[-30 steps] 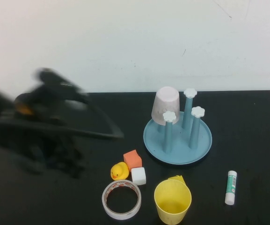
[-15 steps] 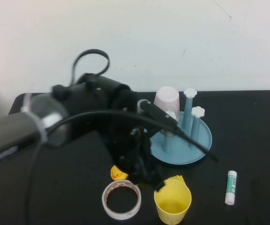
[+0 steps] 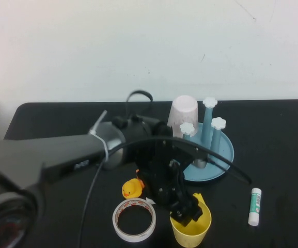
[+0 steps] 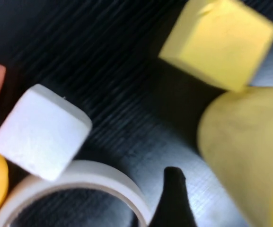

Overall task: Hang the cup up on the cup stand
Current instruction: Pick up the cup from the table, then adjust the cup with two arms

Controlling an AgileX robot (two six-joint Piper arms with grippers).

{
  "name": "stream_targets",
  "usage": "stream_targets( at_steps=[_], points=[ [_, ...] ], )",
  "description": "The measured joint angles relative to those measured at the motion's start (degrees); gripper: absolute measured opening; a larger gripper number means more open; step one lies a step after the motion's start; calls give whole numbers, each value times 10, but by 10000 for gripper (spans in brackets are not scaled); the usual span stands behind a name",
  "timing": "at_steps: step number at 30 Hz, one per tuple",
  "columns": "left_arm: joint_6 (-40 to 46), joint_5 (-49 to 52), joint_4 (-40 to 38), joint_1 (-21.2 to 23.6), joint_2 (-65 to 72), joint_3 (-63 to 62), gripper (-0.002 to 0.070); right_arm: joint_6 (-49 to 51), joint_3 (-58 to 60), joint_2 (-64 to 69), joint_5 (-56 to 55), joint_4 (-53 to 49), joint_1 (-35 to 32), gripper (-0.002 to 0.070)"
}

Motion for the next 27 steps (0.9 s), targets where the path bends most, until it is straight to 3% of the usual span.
stream_targets(
  at_steps=[4, 6, 8, 10, 12, 19, 27],
  points=[
    [-8, -18, 13, 0, 25, 0, 421, -3, 0, 0, 0, 0, 0, -1],
    [-19, -30, 23, 0, 28, 0, 321, -3, 0, 0, 0, 0, 0, -1],
    [-23, -37, 30, 0, 29, 0, 172, -3, 0, 0, 0, 0, 0, -1],
    [-23, -41, 31, 0, 29, -1, 81, -4, 0, 0, 0, 0, 0, -1],
    [-21, -43, 33, 0, 29, -1, 34, -4, 0, 0, 0, 0, 0, -1],
    [15, -48, 33, 0, -27, 28, 14, -4, 0, 0, -1, 0, 0, -1],
    [19, -181, 33, 0, -271, 226, 14, -10, 0, 0, -1, 0, 0, -1]
  ],
)
